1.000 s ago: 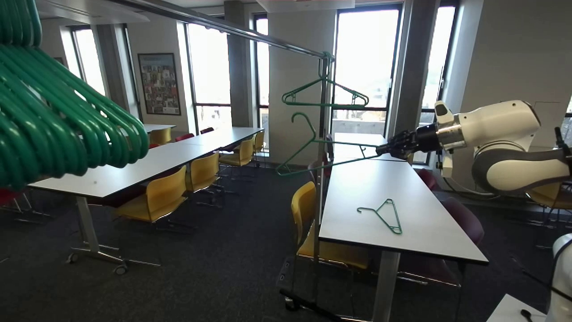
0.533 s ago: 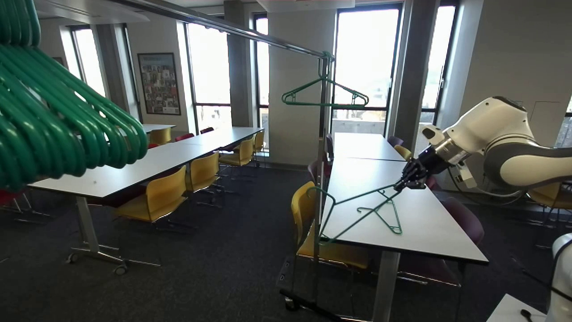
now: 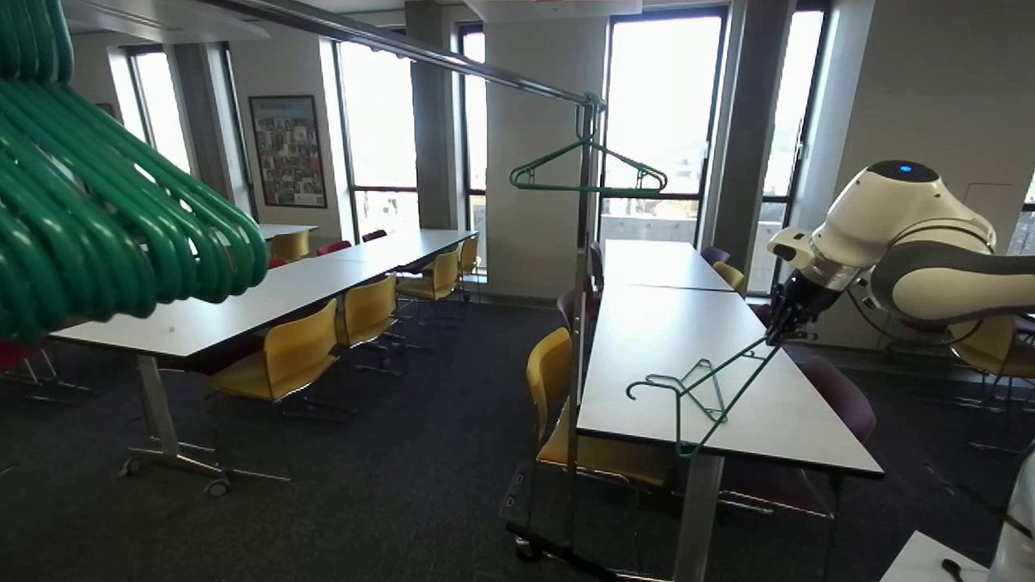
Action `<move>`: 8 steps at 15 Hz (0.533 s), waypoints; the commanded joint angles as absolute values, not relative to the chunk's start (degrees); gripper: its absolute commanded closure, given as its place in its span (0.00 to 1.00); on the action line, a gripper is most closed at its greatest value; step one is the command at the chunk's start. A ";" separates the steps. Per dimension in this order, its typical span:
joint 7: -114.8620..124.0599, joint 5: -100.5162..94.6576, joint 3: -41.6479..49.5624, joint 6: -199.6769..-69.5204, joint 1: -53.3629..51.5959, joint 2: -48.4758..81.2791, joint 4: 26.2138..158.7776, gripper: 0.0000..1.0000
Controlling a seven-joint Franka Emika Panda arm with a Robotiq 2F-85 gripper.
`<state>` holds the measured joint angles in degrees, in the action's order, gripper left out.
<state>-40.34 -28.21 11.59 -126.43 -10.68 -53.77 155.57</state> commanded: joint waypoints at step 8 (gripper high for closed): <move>-48.71 -51.40 7.53 -129.90 -0.11 -36.52 141.65 0.98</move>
